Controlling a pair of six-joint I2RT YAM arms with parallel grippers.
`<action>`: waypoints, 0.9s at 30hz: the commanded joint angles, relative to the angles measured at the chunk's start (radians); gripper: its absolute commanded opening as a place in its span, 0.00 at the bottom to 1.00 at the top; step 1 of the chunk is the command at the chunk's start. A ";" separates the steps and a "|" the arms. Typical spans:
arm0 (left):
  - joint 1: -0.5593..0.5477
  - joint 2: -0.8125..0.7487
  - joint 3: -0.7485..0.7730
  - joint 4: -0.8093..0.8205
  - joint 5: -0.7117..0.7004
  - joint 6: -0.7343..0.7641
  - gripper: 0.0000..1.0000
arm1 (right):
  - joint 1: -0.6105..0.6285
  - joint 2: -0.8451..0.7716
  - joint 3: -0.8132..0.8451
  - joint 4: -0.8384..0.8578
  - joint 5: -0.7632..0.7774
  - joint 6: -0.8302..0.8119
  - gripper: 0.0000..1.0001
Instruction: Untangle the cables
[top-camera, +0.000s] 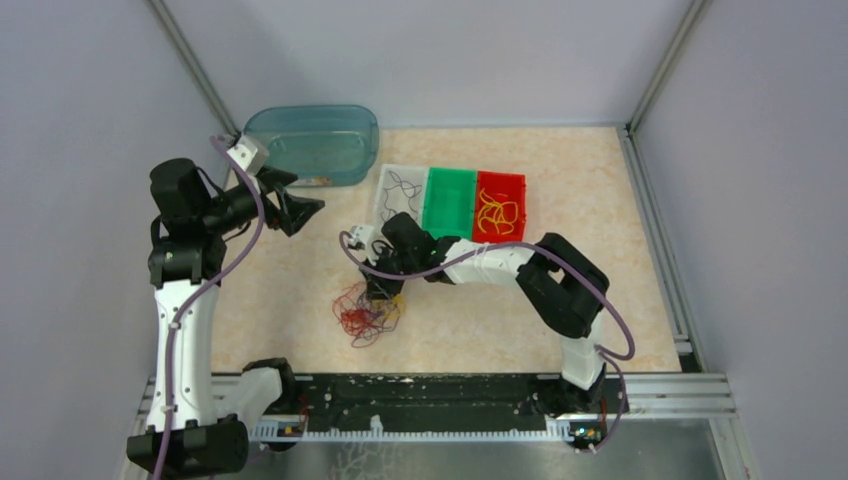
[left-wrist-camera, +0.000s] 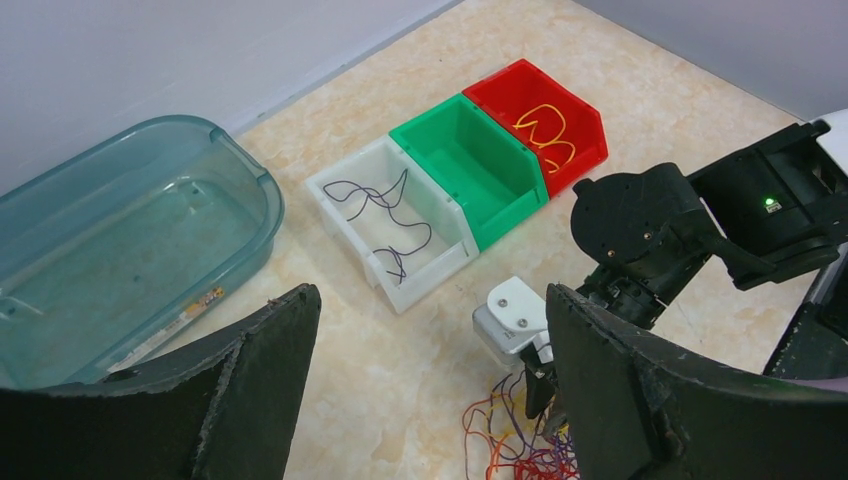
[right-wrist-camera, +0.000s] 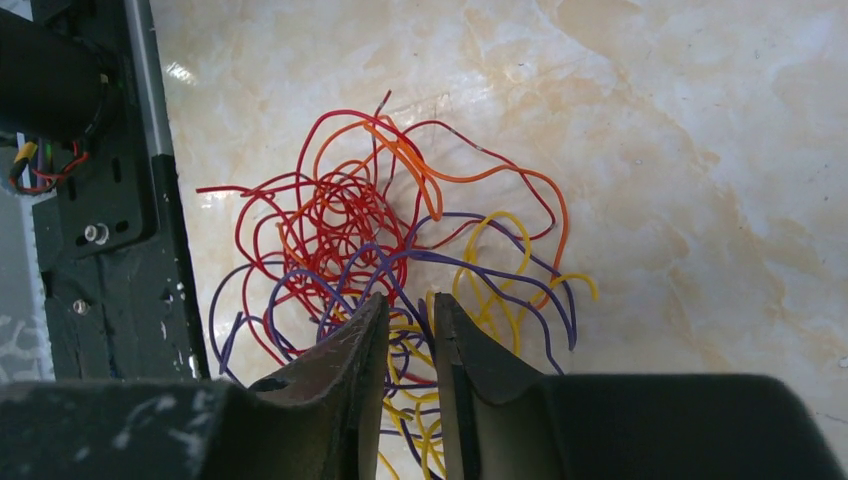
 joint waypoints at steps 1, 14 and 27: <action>0.002 -0.015 0.012 -0.010 0.008 0.022 0.88 | 0.003 -0.008 0.041 0.033 -0.005 -0.028 0.19; 0.002 -0.016 0.007 -0.026 0.003 0.040 0.88 | -0.008 -0.263 -0.057 0.272 0.021 0.097 0.00; 0.001 -0.062 -0.058 -0.048 0.259 0.041 0.85 | -0.066 -0.464 -0.151 0.604 -0.041 0.358 0.00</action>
